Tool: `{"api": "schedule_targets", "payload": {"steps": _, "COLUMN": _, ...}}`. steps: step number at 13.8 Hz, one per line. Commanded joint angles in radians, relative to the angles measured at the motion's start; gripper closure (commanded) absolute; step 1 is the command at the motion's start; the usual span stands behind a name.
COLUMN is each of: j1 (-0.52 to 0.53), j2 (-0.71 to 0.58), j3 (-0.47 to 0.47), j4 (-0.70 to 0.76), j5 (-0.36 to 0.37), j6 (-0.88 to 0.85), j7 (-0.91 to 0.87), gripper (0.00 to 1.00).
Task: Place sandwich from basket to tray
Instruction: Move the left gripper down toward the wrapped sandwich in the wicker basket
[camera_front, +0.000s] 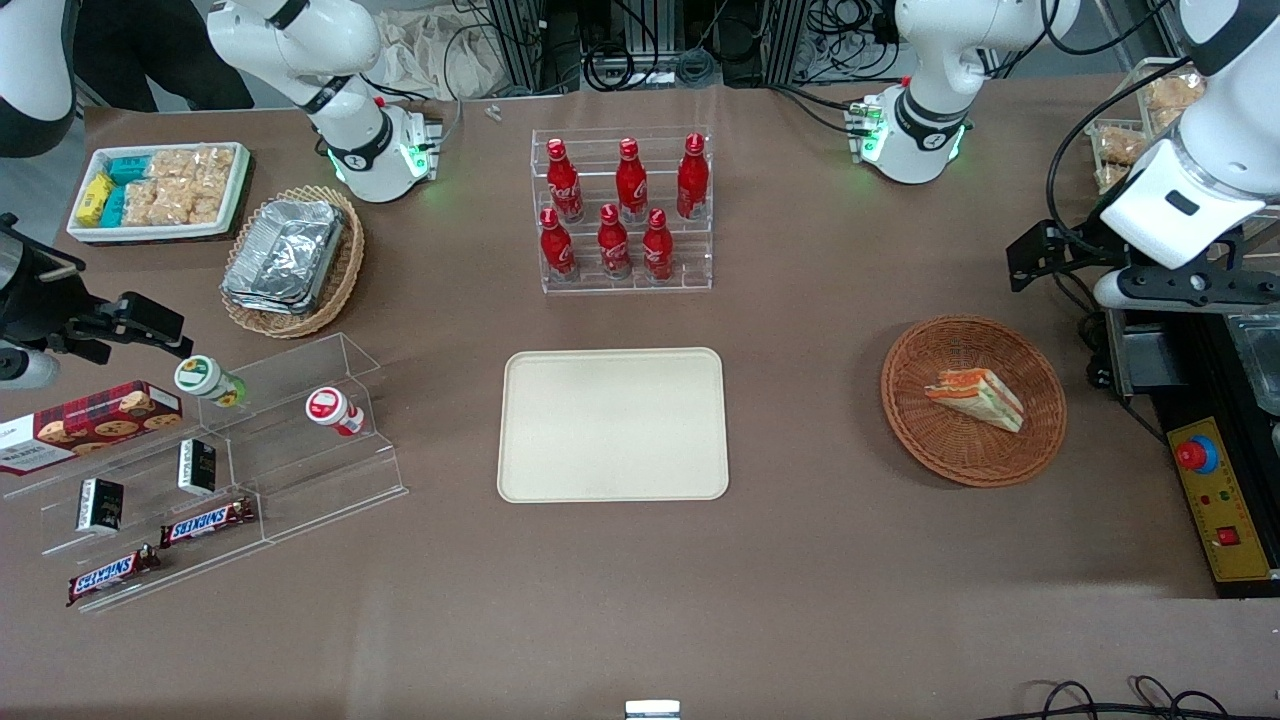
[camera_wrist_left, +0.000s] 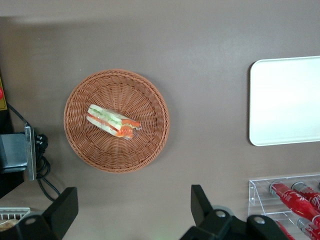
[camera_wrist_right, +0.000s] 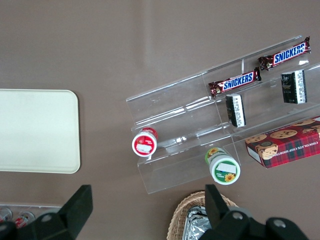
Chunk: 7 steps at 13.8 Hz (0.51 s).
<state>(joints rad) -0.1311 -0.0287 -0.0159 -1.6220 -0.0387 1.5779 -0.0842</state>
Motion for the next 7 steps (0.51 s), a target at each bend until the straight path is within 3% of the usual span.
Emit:
{"api": "schedule_targets", "payload": {"steps": 1, "j1": -0.018, "j2": 0.024, "j3": 0.013, "j4": 0.045, "j5": 0.017, "j6": -0.033, "j7": -0.049, "gripper": 0.00}}
{"api": "schedule_targets", "payload": {"steps": 5, "j1": -0.012, "j2": 0.041, "j3": 0.019, "j4": 0.031, "j5": 0.017, "j6": -0.035, "j7": -0.147, "gripper": 0.00}}
{"api": "schedule_targets", "payload": {"steps": 7, "j1": 0.031, "j2": 0.087, "j3": 0.019, "j4": 0.027, "j5": 0.002, "j6": -0.035, "j7": -0.413, "gripper": 0.00}}
